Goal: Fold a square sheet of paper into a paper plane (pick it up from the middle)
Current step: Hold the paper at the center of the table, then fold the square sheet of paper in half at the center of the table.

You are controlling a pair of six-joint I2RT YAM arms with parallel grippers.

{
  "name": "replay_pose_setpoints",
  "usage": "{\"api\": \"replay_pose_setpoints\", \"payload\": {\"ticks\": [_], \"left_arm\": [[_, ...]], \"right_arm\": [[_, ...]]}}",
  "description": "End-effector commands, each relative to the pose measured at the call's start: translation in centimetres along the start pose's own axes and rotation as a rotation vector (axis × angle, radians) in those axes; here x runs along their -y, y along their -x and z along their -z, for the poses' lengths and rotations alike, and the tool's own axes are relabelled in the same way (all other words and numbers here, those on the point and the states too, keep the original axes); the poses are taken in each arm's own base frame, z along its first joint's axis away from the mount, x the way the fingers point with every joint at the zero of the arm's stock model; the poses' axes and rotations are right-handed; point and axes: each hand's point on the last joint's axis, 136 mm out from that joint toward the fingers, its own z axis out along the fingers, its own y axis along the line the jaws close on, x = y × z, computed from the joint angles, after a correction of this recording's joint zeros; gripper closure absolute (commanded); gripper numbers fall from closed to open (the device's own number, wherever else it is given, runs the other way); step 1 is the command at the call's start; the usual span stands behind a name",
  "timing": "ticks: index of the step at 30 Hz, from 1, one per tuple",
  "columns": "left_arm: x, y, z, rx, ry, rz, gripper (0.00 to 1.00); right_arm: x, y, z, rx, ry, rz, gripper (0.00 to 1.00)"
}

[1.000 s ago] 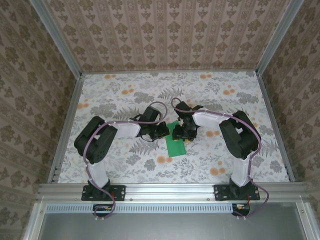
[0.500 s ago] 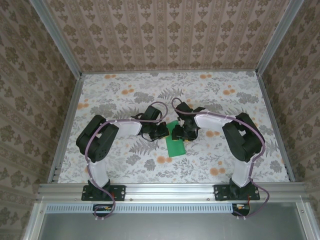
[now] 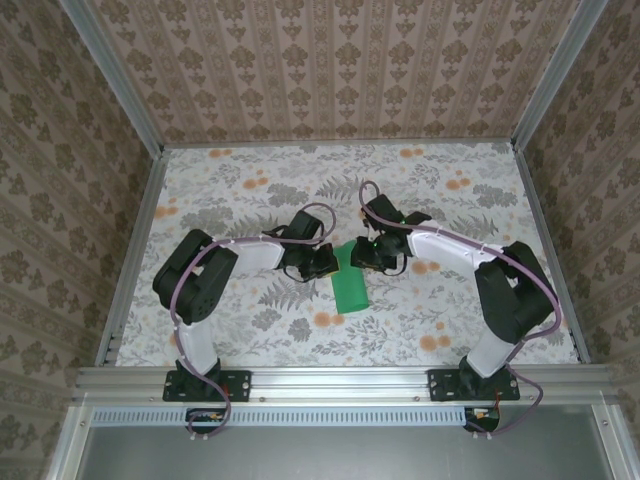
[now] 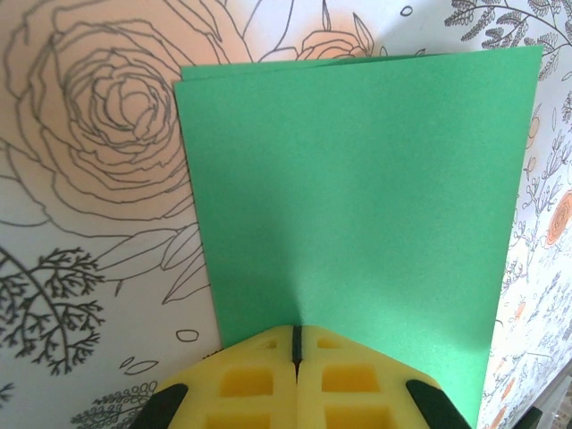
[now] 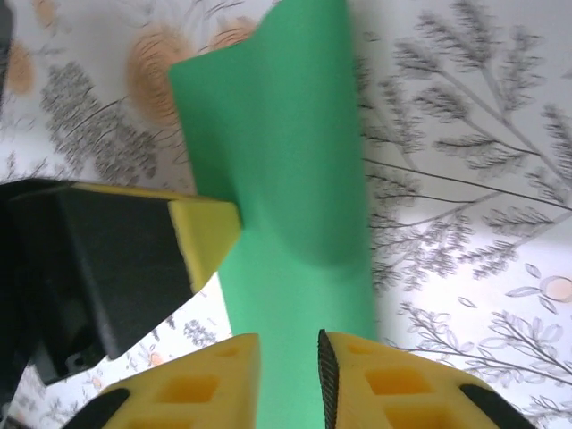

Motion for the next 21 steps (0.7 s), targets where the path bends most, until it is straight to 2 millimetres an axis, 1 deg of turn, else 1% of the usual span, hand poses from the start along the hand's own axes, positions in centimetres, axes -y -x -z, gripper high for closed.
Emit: {"api": "replay_pose_setpoints", "payload": {"ticks": [1,3,5,9,12,16,21], "left_arm": [[-6.5,-3.7,-1.5,-0.125,0.224,0.083,0.98],[-6.7,-3.8,-1.6,-0.132,0.232,0.088,0.98],[-7.0,-4.0,-1.6,-0.138,0.242,0.095,0.98],[-7.2,-4.1,-1.6,-0.144,0.254,0.1,0.98],[-7.9,-4.4,-1.5,-0.162,0.292,0.106,0.98],[-9.3,-5.4,-1.4,-0.192,0.339,0.109,0.98],[-10.5,-6.3,-1.5,-0.219,0.367,0.122,0.98]], "right_arm": [[-1.6,-0.6,-1.4,-0.059,0.084,0.009,0.84],[-1.9,-0.8,-2.2,-0.086,0.105,0.012,0.88],[-1.8,-0.8,-2.9,-0.1,0.099,0.01,0.9],[-1.5,-0.8,-4.0,-0.122,0.089,0.023,0.91],[-0.7,-0.8,-4.6,-0.119,0.059,0.045,0.92],[1.2,-1.2,-5.4,-0.131,0.029,0.05,0.92],[3.1,-1.7,-5.8,-0.14,0.016,0.043,0.93]]}}
